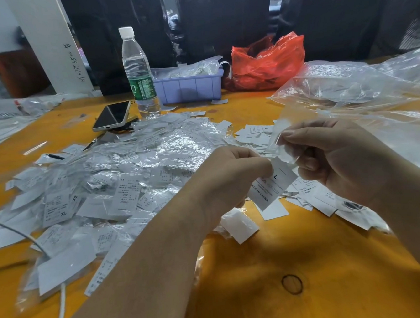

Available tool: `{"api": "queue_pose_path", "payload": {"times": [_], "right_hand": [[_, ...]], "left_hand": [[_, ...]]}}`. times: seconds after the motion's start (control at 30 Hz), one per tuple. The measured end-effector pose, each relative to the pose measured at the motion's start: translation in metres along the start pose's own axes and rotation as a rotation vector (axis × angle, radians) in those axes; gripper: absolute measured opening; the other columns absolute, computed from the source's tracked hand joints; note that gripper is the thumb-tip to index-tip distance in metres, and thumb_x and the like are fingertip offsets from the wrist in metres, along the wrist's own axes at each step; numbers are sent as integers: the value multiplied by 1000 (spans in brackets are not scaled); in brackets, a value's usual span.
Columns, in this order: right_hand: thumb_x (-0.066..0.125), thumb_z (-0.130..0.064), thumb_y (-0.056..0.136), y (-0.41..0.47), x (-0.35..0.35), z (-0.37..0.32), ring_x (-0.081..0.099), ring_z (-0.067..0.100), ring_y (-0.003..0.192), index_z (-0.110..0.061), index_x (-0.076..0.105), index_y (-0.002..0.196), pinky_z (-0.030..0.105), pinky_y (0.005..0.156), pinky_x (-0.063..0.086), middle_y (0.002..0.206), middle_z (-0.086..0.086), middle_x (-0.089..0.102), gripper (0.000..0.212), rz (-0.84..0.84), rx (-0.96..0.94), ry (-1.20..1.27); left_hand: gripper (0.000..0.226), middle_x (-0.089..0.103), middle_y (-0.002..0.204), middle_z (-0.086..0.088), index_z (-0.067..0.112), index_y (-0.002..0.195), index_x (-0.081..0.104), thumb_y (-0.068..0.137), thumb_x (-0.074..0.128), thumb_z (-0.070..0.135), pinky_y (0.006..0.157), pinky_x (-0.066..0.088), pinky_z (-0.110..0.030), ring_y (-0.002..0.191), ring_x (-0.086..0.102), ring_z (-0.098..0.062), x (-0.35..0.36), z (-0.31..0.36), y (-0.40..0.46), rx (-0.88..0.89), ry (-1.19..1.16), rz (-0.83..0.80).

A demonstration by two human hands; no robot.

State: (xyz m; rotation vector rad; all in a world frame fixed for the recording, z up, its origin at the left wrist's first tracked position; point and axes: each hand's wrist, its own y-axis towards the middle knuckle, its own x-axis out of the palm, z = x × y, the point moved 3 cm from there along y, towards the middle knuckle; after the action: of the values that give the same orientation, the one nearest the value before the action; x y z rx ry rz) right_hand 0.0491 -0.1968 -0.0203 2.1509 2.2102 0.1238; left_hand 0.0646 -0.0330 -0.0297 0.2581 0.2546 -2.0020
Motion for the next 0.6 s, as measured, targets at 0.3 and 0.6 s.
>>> {"api": "queue_pose_path", "payload": {"times": [0.3,0.6], "right_hand": [[72,-23,60,-1,2,-1,33,12,46,-5,72,74,21,41,25,54,2,49,22,-27,7,-24],[72,-23,60,-2,3,-1,33,11,46,-6,73,76,20,41,27,58,5,51,24,-43,37,-57]], "left_hand": [[8,62,70,-5,16,70,64,77,68,20,44,34,-22,63,43,-22,-6,2,-1,6,-73,65],[21,62,74,-7,18,67,61,87,62,13,45,35,-20,67,47,-24,-9,4,-1,25,-118,91]]}}
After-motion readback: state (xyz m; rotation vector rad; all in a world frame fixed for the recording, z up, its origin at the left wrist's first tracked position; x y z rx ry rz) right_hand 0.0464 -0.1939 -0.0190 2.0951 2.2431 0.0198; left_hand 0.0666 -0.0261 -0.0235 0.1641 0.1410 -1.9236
